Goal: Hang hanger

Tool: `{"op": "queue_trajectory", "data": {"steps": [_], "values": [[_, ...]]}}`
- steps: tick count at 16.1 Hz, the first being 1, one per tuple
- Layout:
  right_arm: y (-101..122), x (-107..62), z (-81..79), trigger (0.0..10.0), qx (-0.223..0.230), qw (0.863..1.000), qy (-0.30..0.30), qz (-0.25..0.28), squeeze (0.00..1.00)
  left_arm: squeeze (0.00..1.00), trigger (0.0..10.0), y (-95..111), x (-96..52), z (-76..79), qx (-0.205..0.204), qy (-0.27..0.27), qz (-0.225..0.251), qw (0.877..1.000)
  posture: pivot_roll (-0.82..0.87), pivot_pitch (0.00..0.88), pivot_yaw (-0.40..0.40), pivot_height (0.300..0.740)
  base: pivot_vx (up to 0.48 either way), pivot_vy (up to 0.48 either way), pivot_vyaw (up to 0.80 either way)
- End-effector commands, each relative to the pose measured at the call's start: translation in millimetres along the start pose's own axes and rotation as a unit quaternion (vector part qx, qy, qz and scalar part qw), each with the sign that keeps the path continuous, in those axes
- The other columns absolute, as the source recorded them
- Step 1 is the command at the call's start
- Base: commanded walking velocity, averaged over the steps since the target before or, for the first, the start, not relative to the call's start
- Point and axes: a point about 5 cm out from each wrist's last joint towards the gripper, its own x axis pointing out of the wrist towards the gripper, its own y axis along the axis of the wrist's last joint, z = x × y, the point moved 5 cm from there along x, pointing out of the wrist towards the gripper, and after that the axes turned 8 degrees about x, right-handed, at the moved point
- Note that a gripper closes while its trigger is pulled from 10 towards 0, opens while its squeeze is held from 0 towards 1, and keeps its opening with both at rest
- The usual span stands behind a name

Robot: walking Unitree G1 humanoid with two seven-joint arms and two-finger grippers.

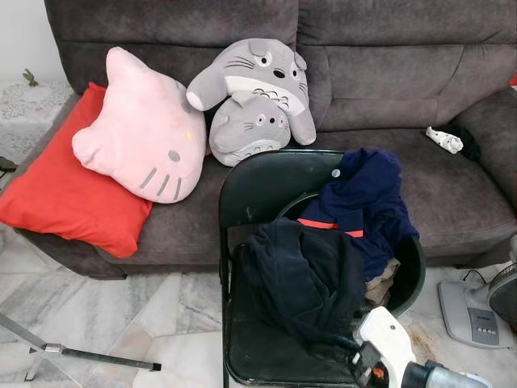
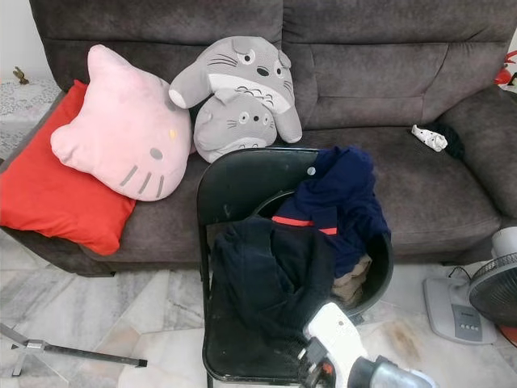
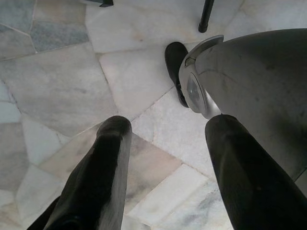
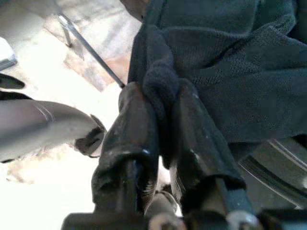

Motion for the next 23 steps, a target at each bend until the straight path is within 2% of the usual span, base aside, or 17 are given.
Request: {"op": "queue_trajectory", "data": {"steps": [1,2,3,4,7,11,12,13,17,18,20,21,22,23], "values": [[-9,2.0,8.8,10.0,0.006,0.999,-0.028,-0.014,0.00,0.00,10.0,-15,-3.3,1.6,0.011,-0.005,-0.021,1.000,-0.11,0.195,-0.010,0.740,0.000,0.000,0.00],[-11,3.3,10.6,10.0,0.013,0.999,-0.031,-0.016,0.00,0.00,10.0,-15,-3.3,1.7,0.011,-0.004,-0.021,1.000,-0.10,0.193,-0.009,0.740,0.000,0.000,0.00],[-12,4.1,11.9,10.0,0.016,0.999,-0.033,-0.016,0.40,0.00,10.0,-15,-3.3,1.7,0.011,-0.004,-0.021,1.000,-0.10,0.192,-0.009,0.740,0.000,0.000,0.00],[-12,4.4,12.9,10.0,0.017,0.999,-0.035,-0.015,1.00,0.00,10.0,-15,-3.3,1.7,0.011,-0.004,-0.022,1.000,-0.10,0.192,-0.009,0.740,0.000,0.000,0.00],[-5,3.7,16.2,10.0,0.015,0.999,-0.042,0.000,1.00,0.00,10.0,-15,-3.3,1.5,0.011,-0.004,-0.021,1.000,-0.10,0.194,-0.010,0.740,0.000,0.000,0.00],[13,0.4,36.0,10.0,0.031,0.994,-0.091,0.050,1.00,0.00,10.0,-15,-3.3,1.3,0.010,-0.003,-0.021,1.000,-0.11,0.197,-0.010,0.740,0.000,0.000,0.00],[26,-0.8,36.1,10.0,0.043,0.992,-0.089,0.084,1.00,0.00,10.0,-15,-3.3,1.1,0.010,-0.003,-0.021,1.000,-0.11,0.198,-0.010,0.740,0.000,0.000,0.00],[27,-0.5,35.4,10.0,0.043,0.992,-0.087,0.085,1.00,0.00,10.0,-15,-3.3,1.0,0.010,-0.003,-0.021,1.000,-0.11,0.199,-0.010,0.740,0.000,0.000,0.00],[28,2.7,15.3,10.0,0.040,0.995,-0.033,0.088,1.00,0.00,10.0,-15,-3.1,1.0,0.009,-0.002,-0.021,1.000,-0.11,0.201,-0.010,0.740,0.000,0.000,0.00],[26,1.7,3.4,10.0,0.031,0.996,0.002,0.078,1.00,0.00,10.0,-15,-3.1,1.0,0.009,-0.002,-0.021,1.000,-0.11,0.201,-0.010,0.740,0.000,0.000,0.00],[29,0.0,1.3,10.0,0.019,0.996,0.005,0.084,1.00,0.00,10.0,-15,-3.1,1.0,0.009,-0.002,-0.021,1.000,-0.11,0.202,-0.010,0.740,0.000,0.000,0.00],[36,-1.1,8.6,10.0,0.021,0.994,-0.015,0.102,1.00,0.00,10.0,-14,-3.1,0.8,0.009,-0.002,-0.021,1.000,-0.11,0.203,-0.009,0.740,0.000,0.000,0.00],[53,-4.7,24.4,10.0,0.032,0.987,-0.051,0.147,1.00,0.00,10.0,-14,-3.1,0.8,0.010,-0.002,-0.021,1.000,-0.11,0.203,-0.009,0.740,0.000,0.000,0.00],[61,-6.8,30.3,10.0,0.037,0.983,-0.063,0.167,1.00,0.00,10.0,-14,-3.1,0.9,0.010,-0.002,-0.021,1.000,-0.11,0.203,-0.009,0.740,0.000,0.000,0.00]]}}
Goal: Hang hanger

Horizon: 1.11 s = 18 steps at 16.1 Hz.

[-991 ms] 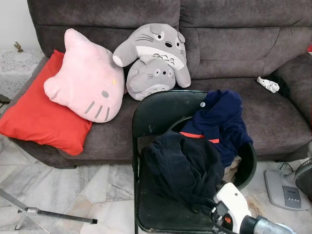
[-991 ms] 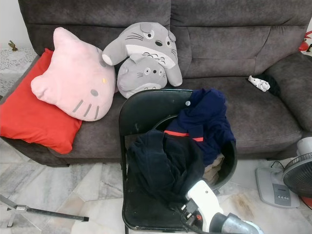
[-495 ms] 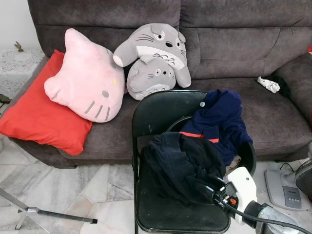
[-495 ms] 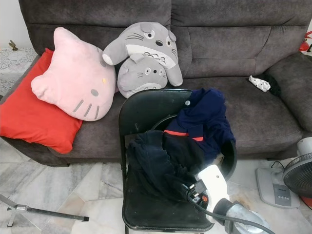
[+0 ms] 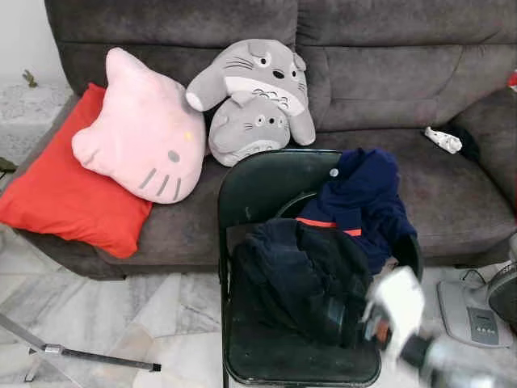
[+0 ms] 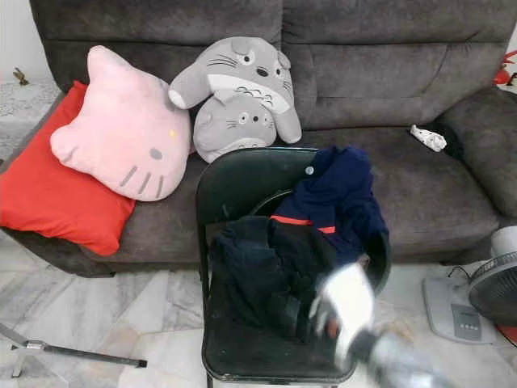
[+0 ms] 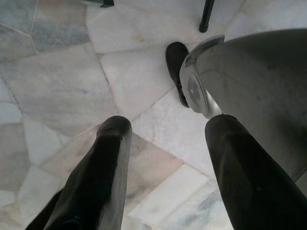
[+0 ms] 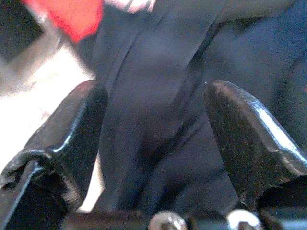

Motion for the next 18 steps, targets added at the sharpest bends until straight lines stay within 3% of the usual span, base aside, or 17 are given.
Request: {"op": "queue_trajectory", "data": {"steps": [1,3,4,5,8,11,12,13,15,18], "values": [[3,-4.0,6.1,10.0,0.007,1.000,-0.015,0.014,1.00,0.00,10.0,-15,-3.2,1.4,0.009,-0.004,-0.021,1.000,-0.11,0.202,-0.009,0.740,0.000,0.000,0.00],[23,-2.1,6.3,10.0,0.018,0.998,-0.013,0.062,1.00,0.00,10.0,-15,-3.3,1.0,0.009,-0.003,-0.021,1.000,-0.11,0.204,-0.009,0.740,0.000,0.000,0.00],[33,-1.2,14.1,10.0,0.011,0.995,-0.039,0.088,1.00,0.00,10.0,-15,-3.3,0.9,0.009,-0.002,-0.021,1.000,-0.11,0.204,-0.008,0.740,0.000,0.000,0.00],[39,-0.7,42.3,10.0,0.001,0.987,-0.124,0.103,0.00,0.00,10.0,-15,-3.3,0.8,0.010,-0.002,-0.022,1.000,-0.11,0.204,-0.007,0.740,0.000,0.000,0.00],[46,-0.7,68.8,10.0,0.057,0.969,-0.193,0.140,0.00,0.00,10.0,-15,-3.2,1.1,0.010,-0.003,-0.021,1.000,-0.11,0.204,-0.005,0.740,0.000,0.000,0.00],[41,19.6,81.7,10.0,0.125,0.958,-0.214,0.142,0.00,0.00,10.0,-14,-3.1,1.3,0.010,-0.004,-0.020,1.000,-0.11,0.203,-0.002,0.740,0.000,0.000,0.00],[42,34.9,77.8,10.0,0.138,0.962,-0.190,0.141,0.00,0.00,10.0,-14,-3.0,1.6,0.012,-0.005,-0.021,1.000,-0.11,0.202,0.006,0.740,0.000,0.000,0.00],[44,38.8,76.2,10.0,0.138,0.963,-0.182,0.141,0.00,0.00,10.0,-14,-3.0,1.7,0.013,-0.006,-0.021,1.000,-0.11,0.202,0.006,0.740,0.000,0.000,0.00],[58,78.9,67.4,10.0,0.195,0.963,-0.127,0.138,0.00,0.00,10.0,-14,-3.0,1.1,0.011,-0.003,-0.020,1.000,-0.10,0.198,0.008,0.740,0.000,0.000,0.00],[65,99.0,50.8,10.0,0.195,0.971,-0.072,0.121,0.00,0.00,10.0,-14,-3.0,0.6,0.010,-0.001,-0.020,1.000,-0.09,0.198,0.012,0.740,0.000,0.000,0.00]]}}
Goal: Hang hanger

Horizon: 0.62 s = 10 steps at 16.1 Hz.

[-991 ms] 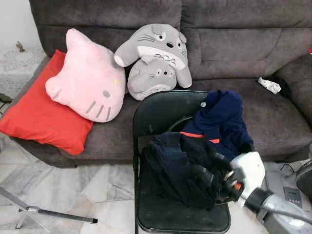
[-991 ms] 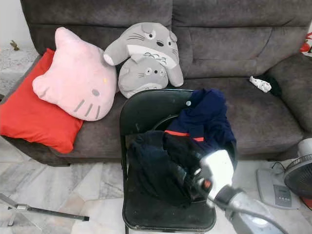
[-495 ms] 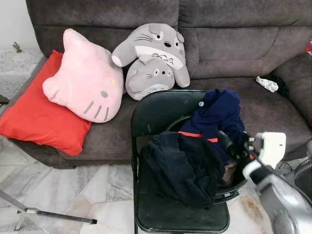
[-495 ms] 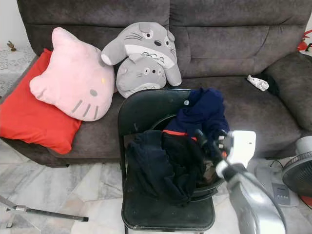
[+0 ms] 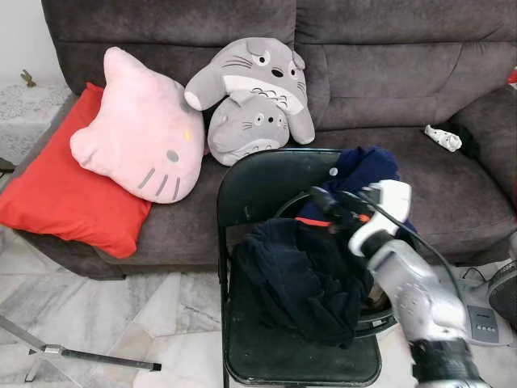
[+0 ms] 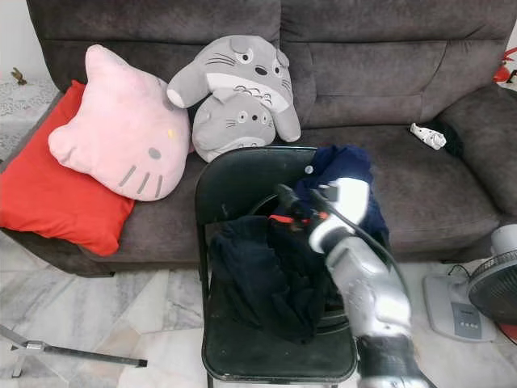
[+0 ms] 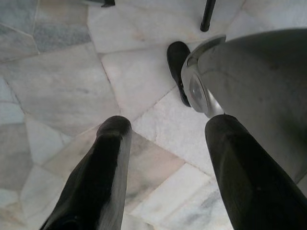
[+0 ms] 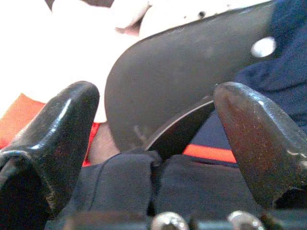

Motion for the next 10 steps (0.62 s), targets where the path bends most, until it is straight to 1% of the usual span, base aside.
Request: {"op": "queue_trajectory", "data": {"steps": [1,2,3,4,5,6,7,8,9,10], "values": [[-9,0.8,3.9,10.0,0.007,1.000,-0.008,-0.018,0.00,0.00,10.0,-14,-2.9,1.4,0.009,-0.002,-0.020,1.000,-0.09,0.198,0.012,0.740,0.000,0.000,0.00],[-12,2.9,4.7,10.0,0.023,0.999,-0.012,-0.026,0.00,0.00,10.0,-14,-2.9,1.3,0.009,-0.002,-0.020,1.000,-0.09,0.198,0.012,0.740,0.000,0.000,0.00],[-15,3.7,4.8,10.0,0.022,0.999,-0.014,-0.033,0.00,0.00,10.0,-14,-2.9,1.3,0.009,-0.002,-0.020,1.000,-0.09,0.197,0.013,0.740,0.000,0.000,0.00],[-23,4.4,2.4,10.0,0.026,0.998,-0.011,-0.050,0.00,0.00,10.0,-14,-2.9,1.4,0.009,-0.002,-0.021,1.000,-0.09,0.196,0.013,0.740,0.000,0.000,0.00],[-29,2.9,-3.4,10.0,0.040,0.998,0.001,-0.058,0.00,0.00,10.0,-14,-2.9,1.5,0.009,-0.002,-0.020,1.000,-0.09,0.195,0.012,0.740,0.000,0.000,0.00],[-34,-2.7,-17.2,10.0,0.072,0.995,0.031,-0.059,0.00,0.00,10.0,-14,-2.9,1.5,0.009,-0.002,-0.020,1.000,-0.09,0.194,0.012,0.740,0.000,0.000,0.00],[-36,-6.8,-23.8,10.0,0.084,0.994,0.045,-0.059,0.00,0.00,10.0,-14,-3.0,1.6,0.010,-0.002,-0.020,1.000,-0.09,0.191,0.013,0.740,0.000,0.000,0.00],[-43,-14.6,-26.1,10.0,0.067,0.995,0.046,-0.064,0.00,0.00,10.0,-14,-3.0,1.5,0.010,-0.002,-0.020,1.000,-0.09,0.188,0.013,0.740,0.000,0.000,0.00],[-46,-19.9,-26.9,10.0,0.036,0.996,0.047,-0.063,0.00,0.00,10.0,-14,-3.0,1.5,0.011,-0.002,-0.020,1.000,-0.10,0.185,0.012,0.740,0.000,0.000,0.00],[-48,-25.6,-28.0,10.0,0.015,0.997,0.049,-0.061,0.00,0.00,10.0,-14,-3.0,1.6,0.013,-0.003,-0.021,1.000,-0.10,0.181,0.013,0.740,0.000,0.000,0.00]]}}
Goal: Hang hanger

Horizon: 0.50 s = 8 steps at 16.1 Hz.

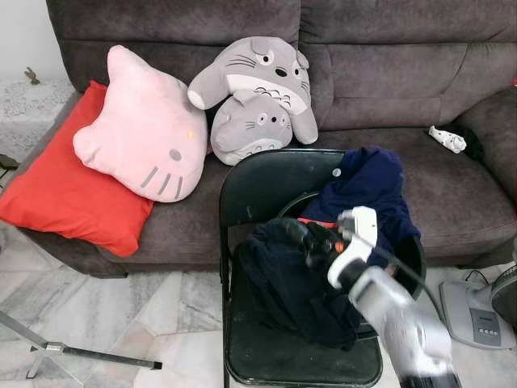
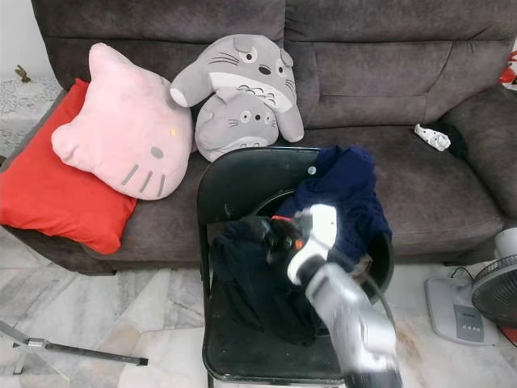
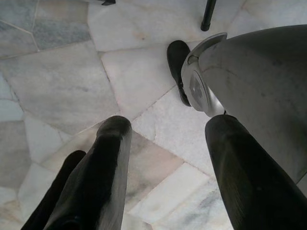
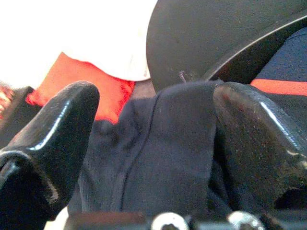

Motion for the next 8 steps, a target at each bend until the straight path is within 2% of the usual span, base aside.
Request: {"op": "queue_trajectory", "data": {"steps": [1,3,5,8], "values": [[3,-5.7,-1.4,10.0,-0.012,1.000,-0.003,0.007,0.00,0.00,10.0,-14,-2.9,1.8,0.014,-0.004,-0.020,1.000,-0.10,0.178,0.013,0.740,0.000,0.000,0.00],[4,-8.8,6.0,10.0,0.031,0.999,-0.028,0.019,0.00,0.00,10.0,-14,-2.9,2.0,0.016,-0.006,-0.020,1.000,-0.10,0.171,0.014,0.740,0.000,0.000,0.00],[-4,-6.2,-0.9,10.0,0.093,0.995,-0.038,0.014,0.00,0.00,10.0,-14,-2.9,2.1,0.017,-0.006,-0.019,1.000,-0.09,0.160,0.012,0.740,0.000,0.000,0.00],[-17,-4.0,-8.3,10.0,0.108,0.994,-0.021,-0.011,0.00,0.00,10.0,-14,-2.9,2.2,0.017,-0.005,-0.019,1.000,-0.09,0.154,0.013,0.740,0.000,0.000,0.00]]}}
